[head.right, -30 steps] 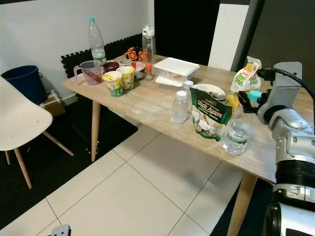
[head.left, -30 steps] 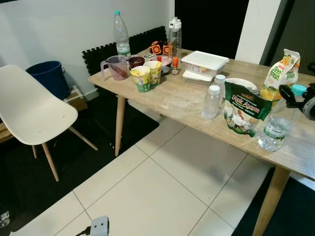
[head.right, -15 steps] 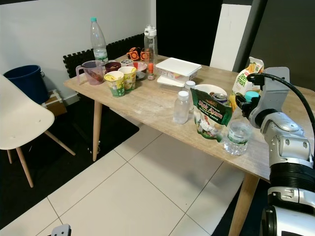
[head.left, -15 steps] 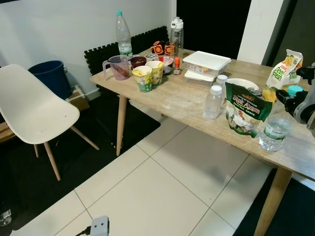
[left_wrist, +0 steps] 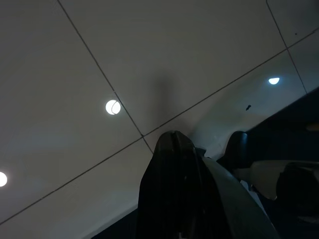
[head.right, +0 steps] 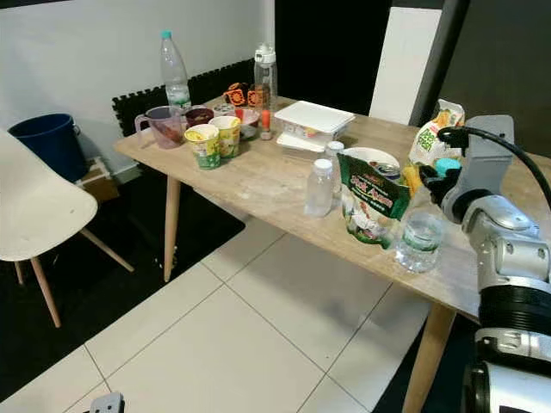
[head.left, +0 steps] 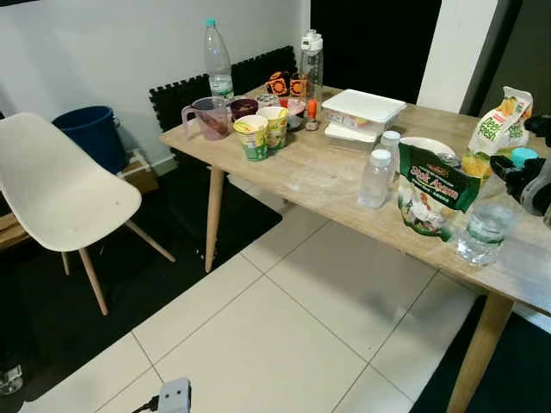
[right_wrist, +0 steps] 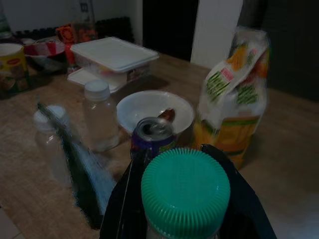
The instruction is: Restocking fridge
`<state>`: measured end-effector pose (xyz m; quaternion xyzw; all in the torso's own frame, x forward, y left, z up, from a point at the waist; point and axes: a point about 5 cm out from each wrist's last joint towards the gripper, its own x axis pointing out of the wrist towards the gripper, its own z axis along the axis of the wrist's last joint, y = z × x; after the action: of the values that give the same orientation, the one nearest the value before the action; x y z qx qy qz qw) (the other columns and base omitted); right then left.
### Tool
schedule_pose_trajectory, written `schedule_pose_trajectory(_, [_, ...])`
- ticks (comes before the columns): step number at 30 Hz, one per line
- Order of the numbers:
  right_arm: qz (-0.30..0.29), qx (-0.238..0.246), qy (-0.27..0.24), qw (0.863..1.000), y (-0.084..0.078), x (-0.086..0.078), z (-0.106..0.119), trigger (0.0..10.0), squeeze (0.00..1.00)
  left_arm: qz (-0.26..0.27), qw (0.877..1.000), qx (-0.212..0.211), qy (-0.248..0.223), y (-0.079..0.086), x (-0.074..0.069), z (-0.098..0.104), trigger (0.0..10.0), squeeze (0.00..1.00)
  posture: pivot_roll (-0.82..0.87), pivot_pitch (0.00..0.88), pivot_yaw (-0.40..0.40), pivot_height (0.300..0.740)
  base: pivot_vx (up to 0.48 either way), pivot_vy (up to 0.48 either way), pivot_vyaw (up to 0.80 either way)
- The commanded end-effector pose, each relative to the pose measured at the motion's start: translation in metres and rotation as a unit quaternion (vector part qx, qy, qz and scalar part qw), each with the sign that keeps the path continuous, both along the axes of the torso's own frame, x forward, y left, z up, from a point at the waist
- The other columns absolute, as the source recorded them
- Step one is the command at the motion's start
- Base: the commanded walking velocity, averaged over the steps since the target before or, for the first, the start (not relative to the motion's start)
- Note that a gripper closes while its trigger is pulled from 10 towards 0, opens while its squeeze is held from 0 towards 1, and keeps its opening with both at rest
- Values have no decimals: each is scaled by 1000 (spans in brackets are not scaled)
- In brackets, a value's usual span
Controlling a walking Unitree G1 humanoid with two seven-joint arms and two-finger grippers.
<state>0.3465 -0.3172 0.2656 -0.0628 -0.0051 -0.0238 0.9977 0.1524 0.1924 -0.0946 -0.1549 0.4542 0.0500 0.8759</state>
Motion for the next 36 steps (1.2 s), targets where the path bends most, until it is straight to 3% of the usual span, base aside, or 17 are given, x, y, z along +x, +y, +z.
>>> schedule_pose_trajectory(1, [26, -14, -43, 999, -1, -7, 22, 0, 0, 8, 1000, -3, 4, 2, -3, -1, 10000, 0, -80, 0, 44, 740, 0, 0, 0])
schedule_pose_trajectory(4, [89, -29, -45, 995, 4, -15, 27, 0, 0, 6, 1000, -3, 4, 2, -3, -1, 10000, 0, -80, 0, 41, 740, 0, 0, 0])
schedule_pose_trajectory(5, [162, -39, -38, 985, 12, -25, 28, 1137, 0, 5, 1000, -2, 4, 2, -3, -1, 10000, 0, -80, 0, 41, 740, 0, 0, 0])
schedule_pose_trajectory(7, [186, -42, -39, 981, 16, -29, 28, 1412, 0, 5, 1000, -2, 4, 2, -3, -1, 10000, 0, -80, 0, 41, 740, 0, 0, 0])
schedule_pose_trajectory(8, [228, -58, -47, 971, 23, -35, 28, 4588, 0, 4, 1000, -2, 4, 1, -3, -1, 10000, 0, -80, 0, 41, 740, 0, 0, 0])
schedule_pose_trajectory(10, [305, -84, -63, 946, 38, -49, 28, 4588, 0, 3, 1000, -3, 4, 1, -3, -1, 10000, 0, -80, 0, 41, 740, 0, 0, 0])
schedule_pose_trajectory(11, [356, -96, -73, 927, 49, -58, 27, 10000, 0, 3, 1000, -3, 4, 1, -3, -1, 10000, 0, -80, 0, 41, 740, 0, 0, 0])
schedule_pose_trajectory(12, [356, -96, -73, 927, 49, -58, 27, 10000, 0, 3, 1000, -3, 4, 1, -3, -1, 10000, 0, -80, 0, 41, 740, 0, 0, 0])
schedule_pose_trajectory(15, [452, -96, -94, 882, 78, -74, 26, 10000, 0, 2, 1000, -5, 4, 1, -3, -1, 10000, 0, -78, 0, 41, 740, 0, 0, 0])
schedule_pose_trajectory(22, [471, -86, -63, 875, 92, -68, 11, 10000, 0, 0, 1000, -8, 4, 0, -2, -1, 10000, 0, -79, 0, 43, 740, 0, 0, 0])
schedule_pose_trajectory(23, [482, -81, -25, 872, 100, -63, -8, 10000, 0, 1, 1000, -10, 3, 0, -2, -1, 10000, 0, -80, 0, 44, 740, 0, 0, 0])
schedule_pose_trajectory(26, [486, -77, -4, 871, 104, -61, -18, 10000, 0, 1, 1000, -10, 3, 0, -1, -1, 10000, 0, -81, 0, 45, 740, 0, 0, 0])
schedule_pose_trajectory(28, [477, -73, 26, 875, 107, -54, -35, 10000, 0, 1, 1000, -10, 3, 0, -1, -1, 10000, 0, -81, 0, 45, 740, 0, 0, 0])
schedule_pose_trajectory(30, [414, -60, 100, 903, 111, -31, -89, 10000, 0, 3, 1000, -8, 6, 0, -2, -1, 10000, 0, -81, 0, 45, 740, 0, 0, 0])
schedule_pose_trajectory(33, [395, -54, 117, 910, 111, -27, -104, 10000, 0, 3, 1000, -7, 7, 0, -2, -1, 10000, 0, -81, 0, 45, 740, 0, 0, 0])
schedule_pose_trajectory(35, [295, -20, 184, 937, 105, -19, -162, 10000, 0, 2, 1000, -4, 8, 1, -2, -1, 10000, 0, -81, 0, 45, 740, 0, 0, 0])
schedule_pose_trajectory(36, [295, -20, 184, 937, 105, -19, -162, 10000, 0, 2, 1000, -4, 8, 1, -2, -1, 10000, 0, -81, 0, 45, 740, 0, 0, 0])
